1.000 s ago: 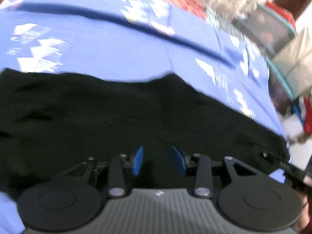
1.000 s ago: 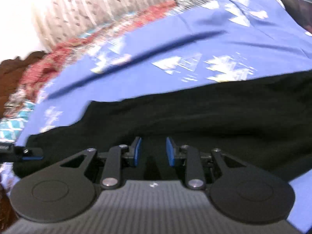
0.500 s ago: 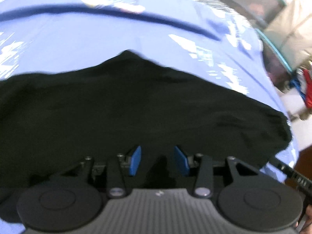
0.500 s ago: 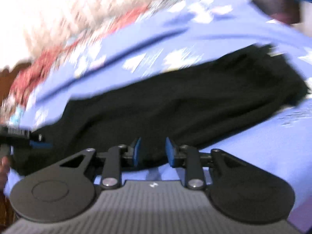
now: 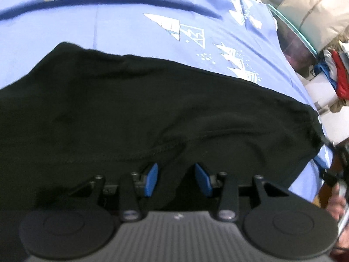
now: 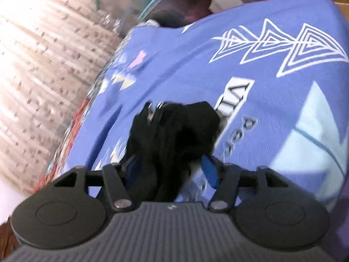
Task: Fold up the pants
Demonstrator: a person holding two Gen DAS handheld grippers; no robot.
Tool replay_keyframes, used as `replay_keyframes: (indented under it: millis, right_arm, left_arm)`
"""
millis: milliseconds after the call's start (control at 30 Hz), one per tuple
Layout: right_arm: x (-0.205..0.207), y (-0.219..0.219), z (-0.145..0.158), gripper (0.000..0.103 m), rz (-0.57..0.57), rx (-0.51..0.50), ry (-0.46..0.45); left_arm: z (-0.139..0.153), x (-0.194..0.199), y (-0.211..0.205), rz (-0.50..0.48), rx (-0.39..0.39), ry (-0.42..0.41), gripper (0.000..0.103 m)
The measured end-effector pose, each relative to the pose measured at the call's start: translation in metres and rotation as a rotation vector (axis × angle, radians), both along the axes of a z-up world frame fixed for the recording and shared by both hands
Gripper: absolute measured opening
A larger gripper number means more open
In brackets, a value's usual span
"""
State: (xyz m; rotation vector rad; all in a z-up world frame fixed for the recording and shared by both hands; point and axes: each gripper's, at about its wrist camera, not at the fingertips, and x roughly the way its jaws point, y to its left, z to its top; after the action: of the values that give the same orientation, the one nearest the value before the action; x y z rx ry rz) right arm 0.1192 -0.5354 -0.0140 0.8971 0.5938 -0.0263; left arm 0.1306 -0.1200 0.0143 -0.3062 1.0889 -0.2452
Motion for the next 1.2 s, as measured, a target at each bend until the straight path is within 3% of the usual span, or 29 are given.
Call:
replay_keyframes:
  millis: [133, 167, 200, 233, 300, 500, 633, 700, 733, 767, 833, 900, 1033, 1133, 1200]
  right_arm:
    - [0.016, 0.004, 0.0, 0.067, -0.033, -0.061, -0.003]
    - [0.022, 0.007, 0.001, 0.058, -0.027, -0.087, 0.007]
    - [0.026, 0.01, 0.004, 0.027, -0.022, -0.109, 0.015]
    - [0.03, 0.012, 0.005, 0.016, 0.004, -0.105, 0.017]
    - [0.028, 0.024, 0.017, 0.016, 0.04, -0.136, -0.007]
    - [0.009, 0.131, 0.074, 0.016, 0.36, -0.594, -0.207]
    - [-0.011, 0.222, 0.065, 0.018, 0.663, -0.916, -0.282]
    - [-0.016, 0.255, 0.046, 0.028, 0.793, -1.009, -0.254]
    - [-0.016, 0.267, 0.037, 0.034, 0.846, -1.024, -0.225]
    - [-0.016, 0.276, 0.027, 0.048, 0.894, -1.033, -0.196]
    - [-0.026, 0.289, 0.019, 0.052, 0.911, -1.079, -0.193]
    - [-0.043, 0.29, 0.03, 0.062, 0.927, -1.082, -0.252]
    - [-0.054, 0.274, 0.063, 0.062, 0.947, -0.901, -0.331]
    - [-0.044, 0.263, 0.072, 0.059, 0.884, -0.771, -0.321]
    - [-0.027, 0.26, 0.064, 0.042, 0.837, -0.675, -0.251]
  left_arm:
    - [0.002, -0.002, 0.006, 0.006, -0.019, 0.009, 0.039]
    - [0.001, 0.0, 0.006, 0.013, -0.03, 0.012, 0.039]
    - [0.002, -0.001, 0.008, 0.021, -0.042, 0.012, 0.04]
    - [0.003, -0.001, 0.011, 0.028, -0.05, 0.012, 0.04]
    - [0.006, -0.002, 0.014, 0.049, -0.082, 0.011, 0.04]
    - [0.019, -0.019, 0.044, 0.125, -0.217, -0.031, 0.041]
    - [0.02, -0.032, 0.063, 0.156, -0.242, -0.035, 0.042]
    - [0.017, -0.037, 0.071, 0.172, -0.248, -0.025, 0.043]
    - [0.015, -0.04, 0.076, 0.179, -0.254, -0.018, 0.043]
    - [0.014, -0.043, 0.08, 0.185, -0.261, -0.012, 0.043]
    - [0.014, -0.047, 0.085, 0.192, -0.276, -0.011, 0.044]
    - [0.016, -0.053, 0.09, 0.192, -0.287, -0.019, 0.045]
    - [0.019, -0.065, 0.101, 0.184, -0.342, -0.047, 0.045]
    - [0.022, -0.08, 0.112, 0.192, -0.363, -0.067, 0.045]
    - [0.024, -0.094, 0.124, 0.201, -0.37, -0.085, 0.045]
